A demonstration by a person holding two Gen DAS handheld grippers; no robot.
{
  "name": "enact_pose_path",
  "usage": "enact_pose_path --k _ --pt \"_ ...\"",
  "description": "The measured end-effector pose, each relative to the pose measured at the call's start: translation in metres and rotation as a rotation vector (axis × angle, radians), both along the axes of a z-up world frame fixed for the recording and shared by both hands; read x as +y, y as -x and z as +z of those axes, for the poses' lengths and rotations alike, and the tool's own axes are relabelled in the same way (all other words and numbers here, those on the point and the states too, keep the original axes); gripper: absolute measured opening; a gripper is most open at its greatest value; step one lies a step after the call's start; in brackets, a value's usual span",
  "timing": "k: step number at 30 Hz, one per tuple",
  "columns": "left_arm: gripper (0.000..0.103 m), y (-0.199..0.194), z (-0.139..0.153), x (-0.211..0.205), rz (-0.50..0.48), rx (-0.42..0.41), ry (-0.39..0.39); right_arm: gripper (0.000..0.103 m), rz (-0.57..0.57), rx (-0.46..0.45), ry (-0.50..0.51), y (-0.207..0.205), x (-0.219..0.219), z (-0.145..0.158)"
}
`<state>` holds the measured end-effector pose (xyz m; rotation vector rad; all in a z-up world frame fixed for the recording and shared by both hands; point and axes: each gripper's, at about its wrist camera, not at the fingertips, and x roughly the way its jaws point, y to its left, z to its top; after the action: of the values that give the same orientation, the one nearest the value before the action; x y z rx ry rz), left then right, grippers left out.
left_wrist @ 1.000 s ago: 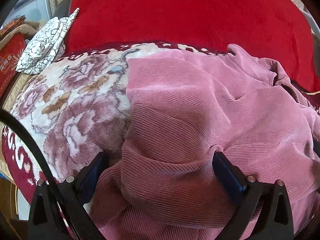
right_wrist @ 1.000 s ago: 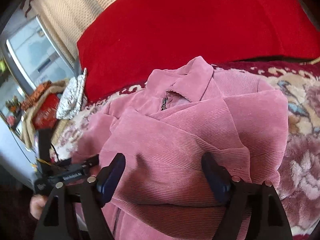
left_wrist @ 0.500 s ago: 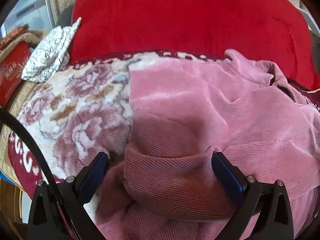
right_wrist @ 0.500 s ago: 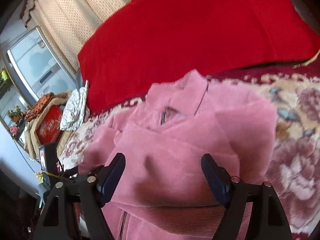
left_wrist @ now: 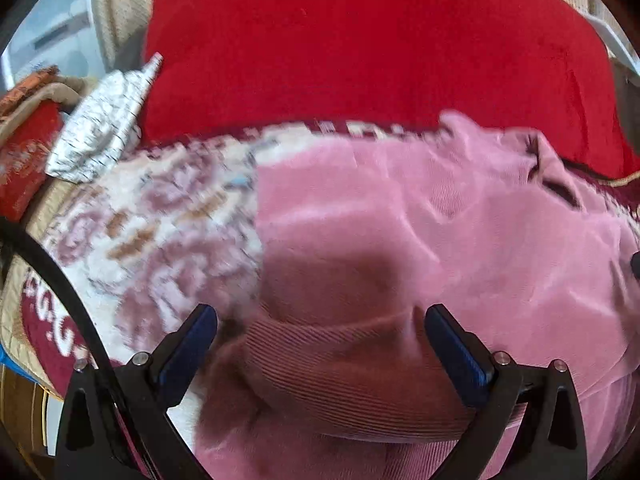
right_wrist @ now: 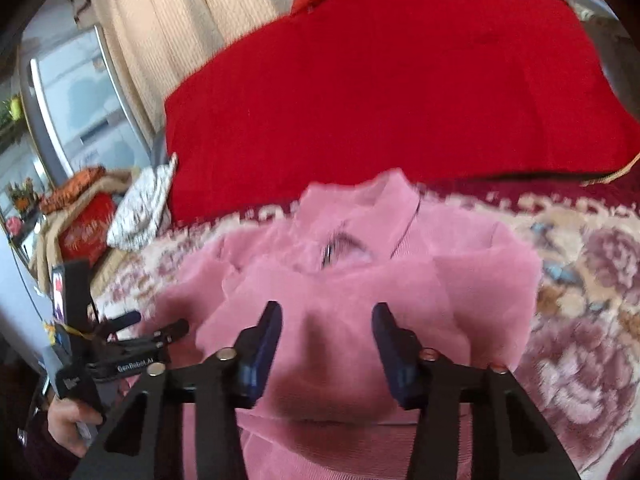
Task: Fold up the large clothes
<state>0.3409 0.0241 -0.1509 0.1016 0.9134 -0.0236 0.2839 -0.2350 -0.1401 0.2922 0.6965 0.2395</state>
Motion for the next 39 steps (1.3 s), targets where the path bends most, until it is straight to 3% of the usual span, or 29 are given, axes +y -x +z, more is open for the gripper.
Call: enact_pose_path --k 1,3,10,14,16,18,22,25,29,35,39 --pt "0.103 -0.003 -0.008 -0.003 -0.017 0.039 -0.01 0.047 0.007 0.04 0.001 -0.004 0.002 -0.007" --pt "0.103 -0.003 -0.01 -0.004 -0.027 0.033 -0.017 0.048 0.03 0.141 0.015 -0.016 0.006 -0.026" --pt "0.103 0.008 0.016 0.015 -0.007 -0.058 0.074 0.047 0.012 0.037 -0.028 0.0 -0.006 -0.007" --pt "0.103 0.006 0.016 0.021 0.009 -0.05 0.062 0.047 0.031 -0.045 -0.02 0.012 -0.003 0.006" --pt "0.103 -0.001 0.001 0.021 -0.003 0.027 0.059 0.047 0.042 0.018 0.002 0.005 0.004 -0.002" --pt "0.103 -0.005 -0.012 0.016 -0.028 0.086 0.049 0.048 0.05 0.152 0.011 -0.011 0.009 -0.024" --pt "0.103 0.003 0.006 0.016 -0.065 0.004 0.038 0.052 0.058 0.13 -0.023 -0.01 0.006 -0.018" --pt "0.103 0.01 0.022 0.029 -0.054 -0.049 0.077 0.053 0.053 0.126 -0.097 -0.01 -0.004 -0.019" --pt "0.103 0.029 0.03 0.059 -0.048 -0.083 0.133 0.059 0.059 0.094 -0.124 -0.004 -0.012 -0.016" --pt "0.102 0.082 0.021 0.118 0.001 -0.106 0.202 0.064 0.073 0.021 -0.196 0.021 -0.032 -0.004" --pt "0.088 0.117 0.004 0.137 0.001 -0.068 0.238 0.064 0.117 -0.014 -0.199 0.049 -0.036 -0.005"
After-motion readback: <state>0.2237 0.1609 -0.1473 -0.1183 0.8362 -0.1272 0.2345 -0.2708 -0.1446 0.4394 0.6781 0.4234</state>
